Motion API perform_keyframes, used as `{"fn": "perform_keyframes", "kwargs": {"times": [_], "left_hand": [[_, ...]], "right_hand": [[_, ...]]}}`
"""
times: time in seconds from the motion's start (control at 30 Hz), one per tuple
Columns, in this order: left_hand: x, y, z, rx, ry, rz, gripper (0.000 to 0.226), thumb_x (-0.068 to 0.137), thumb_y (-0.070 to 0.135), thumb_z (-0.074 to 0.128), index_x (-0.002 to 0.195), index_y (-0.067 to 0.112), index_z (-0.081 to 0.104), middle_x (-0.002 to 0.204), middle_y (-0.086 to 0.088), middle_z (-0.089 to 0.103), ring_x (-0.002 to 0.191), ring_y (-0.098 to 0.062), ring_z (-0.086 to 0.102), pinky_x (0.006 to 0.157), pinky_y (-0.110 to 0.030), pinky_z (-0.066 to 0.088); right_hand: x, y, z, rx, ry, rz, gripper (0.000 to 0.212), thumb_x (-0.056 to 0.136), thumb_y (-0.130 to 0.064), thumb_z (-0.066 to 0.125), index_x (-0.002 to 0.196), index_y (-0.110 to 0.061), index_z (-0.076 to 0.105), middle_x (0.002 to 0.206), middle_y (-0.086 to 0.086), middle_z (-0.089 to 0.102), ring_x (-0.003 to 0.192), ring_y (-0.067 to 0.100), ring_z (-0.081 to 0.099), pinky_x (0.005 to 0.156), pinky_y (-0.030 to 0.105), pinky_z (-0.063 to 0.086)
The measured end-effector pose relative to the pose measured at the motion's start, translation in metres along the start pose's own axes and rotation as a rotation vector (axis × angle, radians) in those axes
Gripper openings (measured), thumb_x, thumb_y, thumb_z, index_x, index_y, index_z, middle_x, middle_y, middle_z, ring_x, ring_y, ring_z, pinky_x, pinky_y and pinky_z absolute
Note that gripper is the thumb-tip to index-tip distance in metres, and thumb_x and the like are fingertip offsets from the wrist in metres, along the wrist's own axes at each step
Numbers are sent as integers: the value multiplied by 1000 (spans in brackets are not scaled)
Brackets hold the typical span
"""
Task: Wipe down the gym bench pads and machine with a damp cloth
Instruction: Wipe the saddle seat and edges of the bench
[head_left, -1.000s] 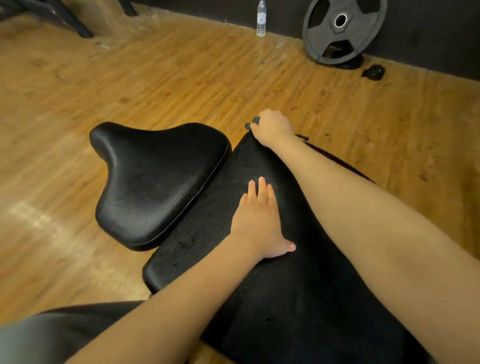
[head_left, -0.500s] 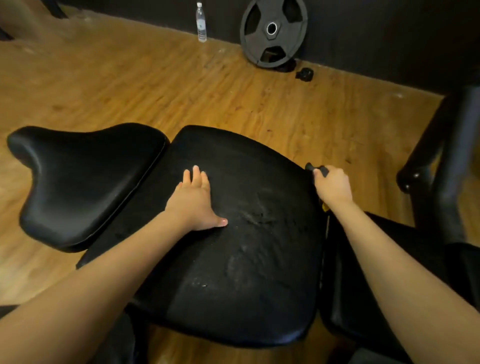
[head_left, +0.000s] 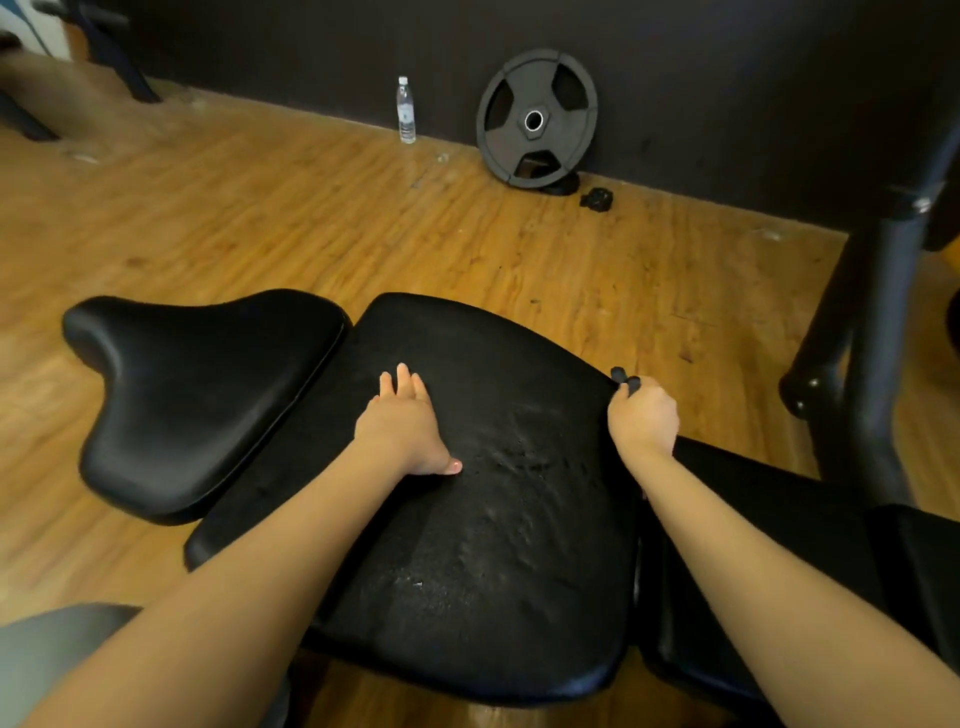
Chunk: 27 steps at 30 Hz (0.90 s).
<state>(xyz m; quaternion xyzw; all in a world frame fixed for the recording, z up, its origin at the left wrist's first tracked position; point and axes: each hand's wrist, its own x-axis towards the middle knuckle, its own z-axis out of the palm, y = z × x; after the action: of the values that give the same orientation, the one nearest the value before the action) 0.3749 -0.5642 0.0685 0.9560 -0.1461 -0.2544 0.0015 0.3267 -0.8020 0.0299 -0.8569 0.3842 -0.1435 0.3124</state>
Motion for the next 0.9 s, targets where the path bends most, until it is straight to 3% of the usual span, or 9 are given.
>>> {"fn": "perform_keyframes", "kwargs": {"times": [0.27, 0.53, 0.73, 0.9], "left_hand": [[0, -6, 6, -27, 76, 63, 121, 76, 58, 67, 149, 2, -12, 156, -15, -18, 145, -34, -11, 117, -40, 11], [4, -14, 18, -67, 135, 120, 116, 79, 59, 63, 149, 3, -11, 156, -15, -20, 144, -32, -16, 118, -40, 2], [3, -13, 15, -48, 123, 122, 117, 79, 61, 62, 149, 2, -11, 156, -16, -19, 144, -33, -15, 117, -40, 3], [-3, -14, 16, -124, 137, 129, 117, 77, 59, 65, 150, 4, -8, 157, -14, -16, 145, -31, -13, 117, -39, 3]], "right_hand": [[32, -130, 56, -187, -351, -384, 29, 99, -23, 42, 106, -1, 59, 109, 19, 61, 98, 35, 58, 68, 29, 38], [19, -229, 144, -373, -500, -687, 32, 100, -28, 42, 112, -4, 59, 115, 15, 61, 103, 31, 58, 69, 31, 40], [23, -210, 135, -356, -447, -710, 28, 100, -23, 41, 110, -1, 56, 113, 20, 60, 101, 35, 57, 68, 31, 39], [45, -132, 67, -348, -424, -528, 21, 100, -20, 39, 89, -5, 49, 109, 25, 58, 93, 35, 55, 65, 30, 35]]}}
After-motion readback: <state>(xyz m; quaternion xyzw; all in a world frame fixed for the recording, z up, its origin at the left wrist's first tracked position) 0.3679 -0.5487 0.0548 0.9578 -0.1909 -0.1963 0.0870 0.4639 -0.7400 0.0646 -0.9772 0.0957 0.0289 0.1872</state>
